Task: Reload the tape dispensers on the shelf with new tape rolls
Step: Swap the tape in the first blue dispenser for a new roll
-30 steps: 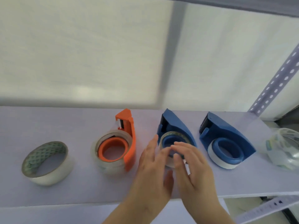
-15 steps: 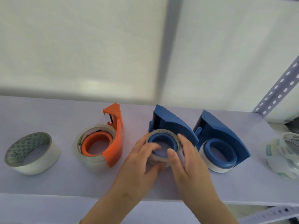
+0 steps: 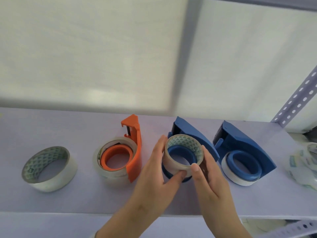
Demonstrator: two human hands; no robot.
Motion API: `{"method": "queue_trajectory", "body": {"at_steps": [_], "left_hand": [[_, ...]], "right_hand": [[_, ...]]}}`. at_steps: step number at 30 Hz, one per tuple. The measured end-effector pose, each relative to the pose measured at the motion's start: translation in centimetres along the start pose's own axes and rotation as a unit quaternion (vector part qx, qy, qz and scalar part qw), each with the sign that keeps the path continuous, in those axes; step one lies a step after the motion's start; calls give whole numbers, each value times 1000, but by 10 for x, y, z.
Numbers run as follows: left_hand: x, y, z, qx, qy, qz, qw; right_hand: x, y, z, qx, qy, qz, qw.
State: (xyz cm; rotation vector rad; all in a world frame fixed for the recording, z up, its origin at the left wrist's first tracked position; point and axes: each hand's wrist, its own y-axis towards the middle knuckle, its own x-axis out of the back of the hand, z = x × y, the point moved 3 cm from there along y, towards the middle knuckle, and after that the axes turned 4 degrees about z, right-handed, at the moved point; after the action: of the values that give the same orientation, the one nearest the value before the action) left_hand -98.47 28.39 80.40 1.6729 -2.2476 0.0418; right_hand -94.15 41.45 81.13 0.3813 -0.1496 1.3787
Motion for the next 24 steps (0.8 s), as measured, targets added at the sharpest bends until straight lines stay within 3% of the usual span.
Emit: {"method": "queue_trajectory", "body": {"at_steps": [13, 19, 24], "left_hand": [[2, 0, 2, -13, -27, 51, 998], [12, -9, -19, -53, -41, 43, 997], [48, -24, -35, -158, -113, -10, 981]], "right_hand": [[-6, -4, 5, -18, 48, -32, 998], [-13, -11, 20, 43, 33, -35, 998], [-42, -23, 54, 118, 72, 8, 990]]}}
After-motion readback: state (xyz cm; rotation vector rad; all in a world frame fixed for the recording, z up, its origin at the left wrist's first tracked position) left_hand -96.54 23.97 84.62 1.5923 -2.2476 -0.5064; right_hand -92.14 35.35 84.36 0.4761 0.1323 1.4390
